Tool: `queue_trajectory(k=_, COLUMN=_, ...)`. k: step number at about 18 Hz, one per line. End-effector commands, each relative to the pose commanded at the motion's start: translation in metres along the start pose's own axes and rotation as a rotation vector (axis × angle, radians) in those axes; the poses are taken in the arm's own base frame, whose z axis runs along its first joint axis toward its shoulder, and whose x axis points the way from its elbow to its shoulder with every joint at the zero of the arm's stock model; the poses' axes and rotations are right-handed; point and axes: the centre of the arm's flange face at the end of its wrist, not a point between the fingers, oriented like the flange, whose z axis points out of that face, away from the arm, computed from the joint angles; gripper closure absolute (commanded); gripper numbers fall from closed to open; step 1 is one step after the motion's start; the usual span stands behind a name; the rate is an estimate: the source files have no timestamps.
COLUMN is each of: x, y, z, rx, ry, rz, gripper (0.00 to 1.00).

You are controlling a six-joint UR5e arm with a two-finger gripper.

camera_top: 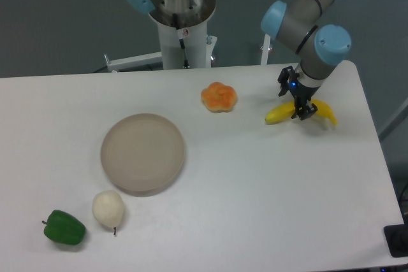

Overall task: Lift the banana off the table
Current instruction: 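Lower the open gripper over the banana's middle and close on it, then lift the grasped banana up off the table and pull it back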

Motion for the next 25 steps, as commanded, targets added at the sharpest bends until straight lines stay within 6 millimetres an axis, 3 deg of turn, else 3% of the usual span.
queue_trajectory(k=7, x=-0.024, y=0.009, z=-0.040, rx=-0.037, ry=-0.072, rz=-0.021, gripper=0.84)
queue_trajectory(k=9, x=-0.035, y=0.008, z=-0.059, rx=-0.052, ry=-0.107, rz=-0.049, gripper=0.84)
queue_trajectory(k=12, x=-0.066, y=-0.017, z=-0.083, rx=-0.054, ry=-0.169, rz=-0.139, gripper=0.84)
queue_trajectory(k=14, x=-0.092, y=-0.025, z=-0.082, rx=-0.048, ry=-0.185, rz=-0.203, gripper=0.86)
queue_trajectory(k=19, x=-0.146, y=-0.059, z=-0.109, rx=-0.024, ry=-0.156, rz=-0.322, gripper=0.87)
queue_trajectory(k=25, x=-0.172, y=-0.081, z=-0.122, rx=-0.019, ry=-0.165, rz=-0.350, gripper=0.88)
